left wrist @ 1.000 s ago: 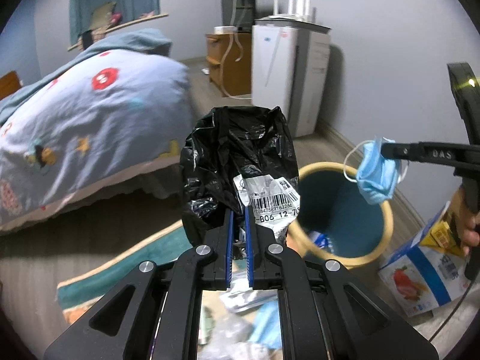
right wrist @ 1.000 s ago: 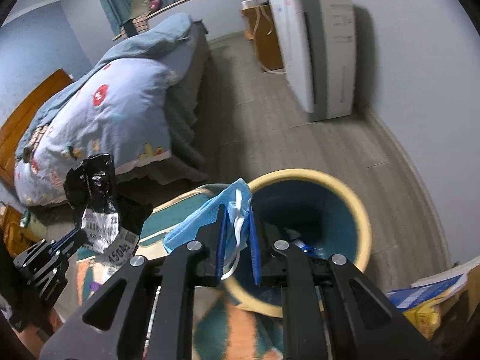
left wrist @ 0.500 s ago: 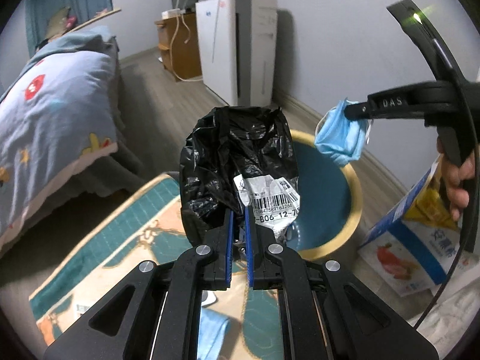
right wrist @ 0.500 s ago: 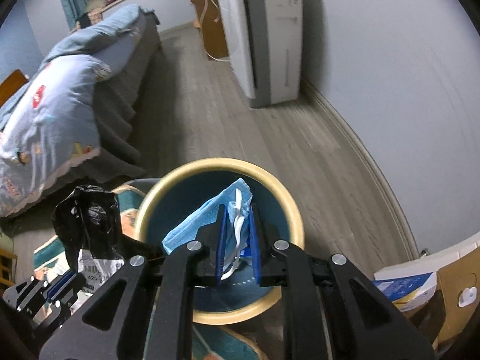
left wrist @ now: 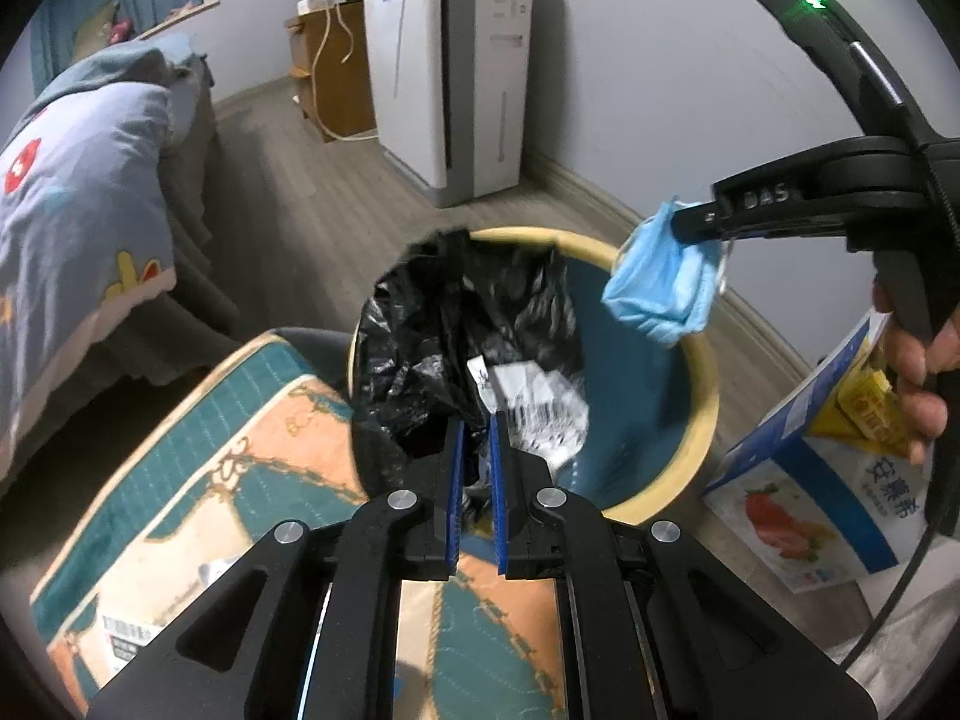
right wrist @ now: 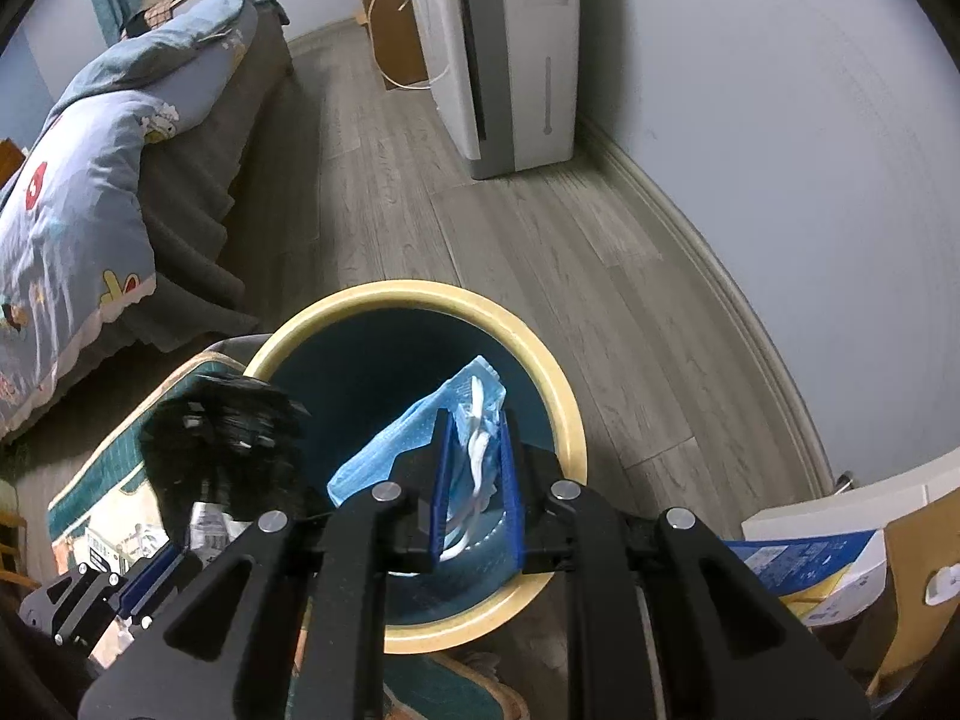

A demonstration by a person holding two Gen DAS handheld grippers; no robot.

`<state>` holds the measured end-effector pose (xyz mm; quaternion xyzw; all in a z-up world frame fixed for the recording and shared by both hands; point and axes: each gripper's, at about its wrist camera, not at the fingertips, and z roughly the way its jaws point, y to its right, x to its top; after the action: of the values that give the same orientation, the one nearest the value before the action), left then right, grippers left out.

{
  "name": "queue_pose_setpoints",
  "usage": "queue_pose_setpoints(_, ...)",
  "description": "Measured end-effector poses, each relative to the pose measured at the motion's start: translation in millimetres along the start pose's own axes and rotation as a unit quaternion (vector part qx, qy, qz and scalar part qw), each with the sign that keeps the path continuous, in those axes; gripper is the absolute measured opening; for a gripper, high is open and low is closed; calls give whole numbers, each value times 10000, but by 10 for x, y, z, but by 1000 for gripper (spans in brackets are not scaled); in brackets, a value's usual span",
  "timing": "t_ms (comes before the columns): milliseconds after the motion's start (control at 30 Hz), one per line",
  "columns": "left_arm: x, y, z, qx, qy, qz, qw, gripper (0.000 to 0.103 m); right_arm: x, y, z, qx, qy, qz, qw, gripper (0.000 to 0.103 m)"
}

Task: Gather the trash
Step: 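Carry the black bag and blue mask over the bin and release both, then move both open tools back over the cushion toward remaining trash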

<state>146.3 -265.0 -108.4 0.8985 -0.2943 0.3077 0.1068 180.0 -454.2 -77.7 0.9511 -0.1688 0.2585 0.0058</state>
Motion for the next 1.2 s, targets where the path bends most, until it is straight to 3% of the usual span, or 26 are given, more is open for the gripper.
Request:
queue_pose_setpoints(100, 25, 20, -15, 4, 66, 26, 10000, 18, 12, 7, -3, 3, 45, 5, 10000, 24)
queue_pose_setpoints(200, 35, -20, -34, 39, 96, -56, 9999, 37, 15, 39, -17, -14, 66, 75, 9999, 37)
queue_pose_setpoints(267, 42, -47, -59, 56, 133, -126, 9998, 43, 21, 45, -26, 8, 73, 123, 9999, 47)
queue_pose_setpoints(367, 44, -68, -116, 109, 208, -144, 9996, 63, 36, 26, -65, 34, 113, 138, 9998, 62)
queue_pose_setpoints(433, 39, -83, -192, 208, 332, -123, 9992, 81, 46, -7, -95, 106, 156, 135, 9997, 82)
queue_pose_setpoints(500, 36, -106, -268, 336, 435, -110, 9984, 89, 55, -41, -160, 203, 254, 133, 9994, 98)
queue_pose_setpoints(867, -206, -584, -916, 858, 759, -643, 9913, 93, -79, -305, -418, 281, 377, -92, 9989, 97)
queue_pose_setpoints(1200, -669, -1039, -1626, 1261, 885, -1218, 9805, 94, -446, -669, -731, 861, 283, -14, 9959, 97)
